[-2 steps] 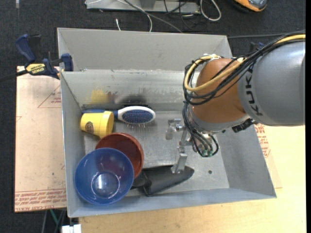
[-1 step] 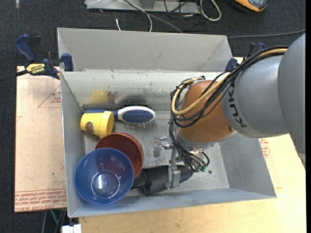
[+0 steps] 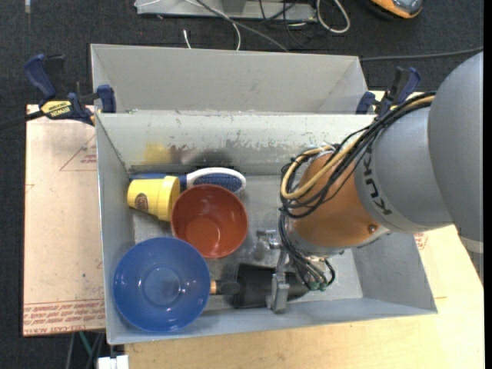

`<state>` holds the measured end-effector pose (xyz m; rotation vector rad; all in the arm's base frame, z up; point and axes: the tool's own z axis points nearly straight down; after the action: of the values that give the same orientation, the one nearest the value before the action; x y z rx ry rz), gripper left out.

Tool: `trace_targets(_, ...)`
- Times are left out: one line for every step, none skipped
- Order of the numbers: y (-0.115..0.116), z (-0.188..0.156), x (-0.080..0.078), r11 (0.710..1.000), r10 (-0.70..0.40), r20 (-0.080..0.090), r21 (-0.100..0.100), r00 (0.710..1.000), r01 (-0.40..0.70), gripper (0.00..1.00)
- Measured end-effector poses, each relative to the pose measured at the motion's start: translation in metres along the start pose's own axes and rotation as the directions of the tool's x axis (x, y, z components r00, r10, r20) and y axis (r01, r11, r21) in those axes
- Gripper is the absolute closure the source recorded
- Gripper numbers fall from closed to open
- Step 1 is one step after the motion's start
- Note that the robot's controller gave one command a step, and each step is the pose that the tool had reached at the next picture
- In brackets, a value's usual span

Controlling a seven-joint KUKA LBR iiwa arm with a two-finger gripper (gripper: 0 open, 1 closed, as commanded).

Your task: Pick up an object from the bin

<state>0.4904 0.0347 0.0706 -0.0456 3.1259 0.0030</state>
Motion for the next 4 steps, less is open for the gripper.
trace_targets(0.009,0.000,-0.002,1.000,0.014,-0.002,-0.003,1.000,-0.014,1.00)
trace_targets(0.009,0.000,-0.002,1.000,0.014,-0.002,-0.003,1.000,-0.014,1.00)
trace_targets(0.009,-0.023,-0.002,1.000,0.014,-0.004,-0.003,1.000,-0.014,1.00)
trace_targets(0.009,-0.046,-0.004,1.000,0.014,0.002,-0.004,1.000,-0.014,1.00)
